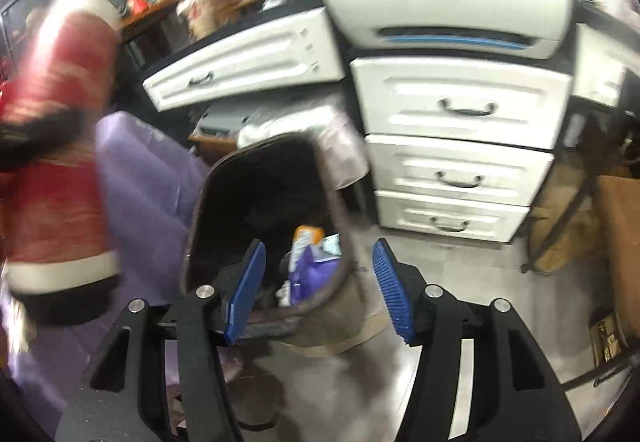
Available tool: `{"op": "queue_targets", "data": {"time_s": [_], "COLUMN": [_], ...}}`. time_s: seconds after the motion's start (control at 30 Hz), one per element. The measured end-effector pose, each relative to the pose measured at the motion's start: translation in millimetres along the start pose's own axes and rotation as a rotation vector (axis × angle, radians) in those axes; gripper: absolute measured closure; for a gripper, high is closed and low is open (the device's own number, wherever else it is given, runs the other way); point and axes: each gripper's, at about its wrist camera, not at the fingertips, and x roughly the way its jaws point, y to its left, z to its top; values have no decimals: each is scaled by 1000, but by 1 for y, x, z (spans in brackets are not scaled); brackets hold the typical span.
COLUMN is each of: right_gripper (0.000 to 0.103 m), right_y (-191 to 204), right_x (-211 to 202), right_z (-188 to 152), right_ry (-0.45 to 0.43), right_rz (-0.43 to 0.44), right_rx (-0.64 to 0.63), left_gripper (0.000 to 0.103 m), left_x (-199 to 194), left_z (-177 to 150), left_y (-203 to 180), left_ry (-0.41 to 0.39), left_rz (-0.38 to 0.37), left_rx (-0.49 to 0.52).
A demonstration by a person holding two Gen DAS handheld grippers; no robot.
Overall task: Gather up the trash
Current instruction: 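Lower the red thermos into the black bin and open the left tool, then move both tools back over the table toward the orange net and tissue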
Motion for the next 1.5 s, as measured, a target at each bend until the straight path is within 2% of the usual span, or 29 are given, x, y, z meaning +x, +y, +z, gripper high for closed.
{"op": "queue_targets", "data": {"time_s": [0.13, 0.23, 0.43, 0.53, 0.6, 0.7, 0.73, 0.83, 0.9, 1.03, 1.2, 1.4, 1.5], "right_gripper": [45, 44, 43, 43, 43, 41, 41, 41, 38, 37, 36, 36, 36], "right_y": [-21, -31, -46, -45, -40, -36, -36, -38, -38, -39, -30, 10, 38], "right_x": [-34, -55, -86, -95, -97, -98, -99, -104, -108, -113, -114, -108, -101], "right_z": [-16, -28, -47, -52, -54, -53, -53, -50, -48, -45, -43, -38, -35], "right_ry": [-41, -61, -81, -85, -85, -94, -98, -115, -128, -133, -127, -96, -63], "right_rz": [-25, -49, -28, -16, -42, -52, -54, -63, -77, -79, -54, 4, 59], "right_rx": [21, 22, 64, 61, 28, 19, 25, 36, 31, 40, 43, -30, -74], "left_gripper": [28, 28, 28, 28, 27, 12, 7, 6, 6, 5, 5, 5, 5], "left_x": [39, 66, 95, 108, 114, 113, 108, 98, 84, 41, -15, -77, -102], "left_z": [-6, -10, -14, -12, -13, -11, -10, -6, -2, 4, 8, -3, -15], "left_y": [-9, -7, -4, 3, 4, -3, -6, -13, -17, -29, -32, -12, 11], "left_ry": [49, 79, 84, 100, 114, 106, 87, 71, 45, -31, -85, -142, -145], "left_rz": [81, 116, 214, 221, 225, 242, 244, 228, 177, 99, 43, 40, 68], "left_rx": [37, 27, 61, 31, 19, 53, 72, 80, 60, 39, 53, 70, 63]}}
